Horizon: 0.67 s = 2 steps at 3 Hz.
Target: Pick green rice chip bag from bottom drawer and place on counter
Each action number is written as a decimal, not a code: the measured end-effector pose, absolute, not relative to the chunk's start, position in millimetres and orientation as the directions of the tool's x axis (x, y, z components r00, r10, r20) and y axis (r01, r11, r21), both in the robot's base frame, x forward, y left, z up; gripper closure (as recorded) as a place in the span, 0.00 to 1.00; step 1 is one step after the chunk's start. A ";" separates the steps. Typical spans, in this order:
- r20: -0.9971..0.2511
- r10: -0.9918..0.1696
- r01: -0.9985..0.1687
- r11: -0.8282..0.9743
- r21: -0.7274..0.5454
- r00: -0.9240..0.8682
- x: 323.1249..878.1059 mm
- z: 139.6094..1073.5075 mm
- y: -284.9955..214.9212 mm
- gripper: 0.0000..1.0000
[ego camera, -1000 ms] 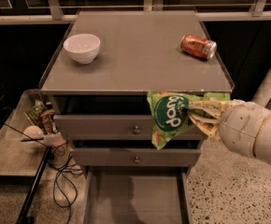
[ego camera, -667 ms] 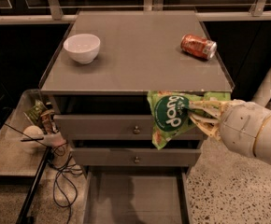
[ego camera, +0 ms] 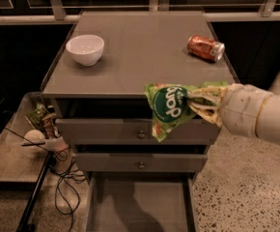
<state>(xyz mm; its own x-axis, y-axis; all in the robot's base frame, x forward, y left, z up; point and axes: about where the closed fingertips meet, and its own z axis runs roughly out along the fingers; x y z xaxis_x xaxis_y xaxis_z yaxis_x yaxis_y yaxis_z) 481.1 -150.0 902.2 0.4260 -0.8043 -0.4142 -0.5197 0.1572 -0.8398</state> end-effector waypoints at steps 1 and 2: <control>-0.375 -0.776 -0.481 0.105 -0.870 0.507 527.0 941.8 -139.5 1.00; -0.342 -0.733 -0.425 0.080 -0.902 0.588 570.4 988.6 -117.2 1.00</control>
Offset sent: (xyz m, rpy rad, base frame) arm 0.1290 0.0359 0.1131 -0.0172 -0.1698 0.1968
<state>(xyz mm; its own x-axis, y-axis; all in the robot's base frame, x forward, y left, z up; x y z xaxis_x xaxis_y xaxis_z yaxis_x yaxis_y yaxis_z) 570.4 -117.2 988.6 0.5876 -0.7335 -0.3417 -0.4250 0.0795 -0.9017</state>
